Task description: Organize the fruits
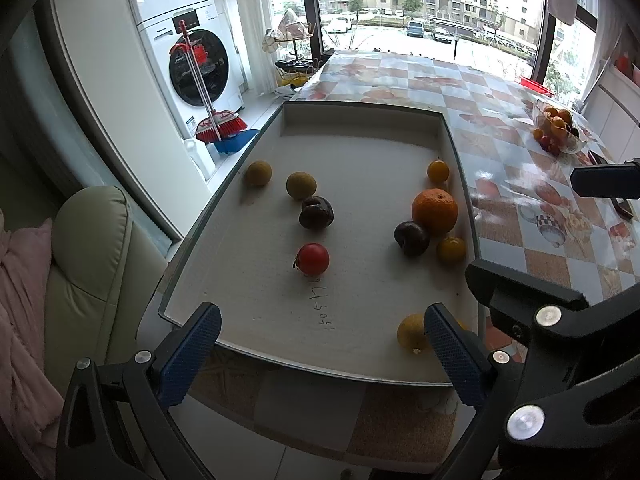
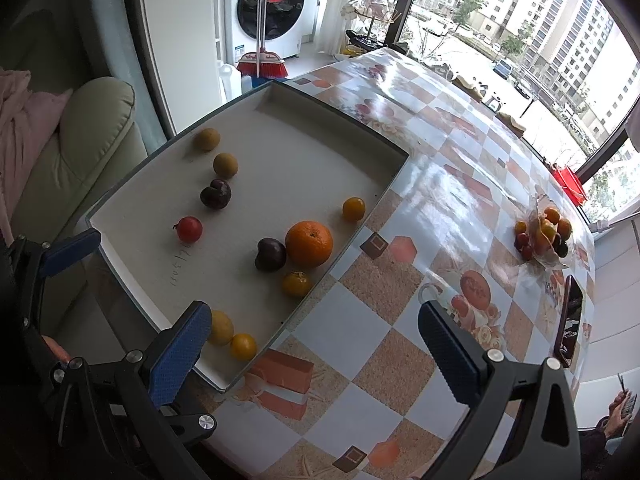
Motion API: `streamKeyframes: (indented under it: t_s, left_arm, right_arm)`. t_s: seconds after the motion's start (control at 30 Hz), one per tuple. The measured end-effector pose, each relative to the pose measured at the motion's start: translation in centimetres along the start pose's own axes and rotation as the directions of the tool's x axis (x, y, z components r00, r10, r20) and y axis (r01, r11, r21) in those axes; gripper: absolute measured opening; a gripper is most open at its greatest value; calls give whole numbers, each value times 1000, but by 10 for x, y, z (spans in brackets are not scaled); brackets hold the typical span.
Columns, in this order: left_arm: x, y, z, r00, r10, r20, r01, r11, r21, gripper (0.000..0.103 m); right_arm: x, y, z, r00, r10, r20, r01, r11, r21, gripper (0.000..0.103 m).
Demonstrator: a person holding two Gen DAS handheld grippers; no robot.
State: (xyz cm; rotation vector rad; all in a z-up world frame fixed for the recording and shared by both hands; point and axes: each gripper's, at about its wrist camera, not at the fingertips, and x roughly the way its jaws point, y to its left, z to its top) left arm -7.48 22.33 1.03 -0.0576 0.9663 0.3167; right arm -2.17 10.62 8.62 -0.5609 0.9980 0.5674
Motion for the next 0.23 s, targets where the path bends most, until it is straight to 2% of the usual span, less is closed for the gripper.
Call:
streamKeyframes:
  t_s: [0.23]
  left_arm:
    - [-3,-2,-1,1000,1,24,-1,1000,11,102]
  right_arm:
    - [1,0,0,1000,1,1,-1,1000,-1,103]
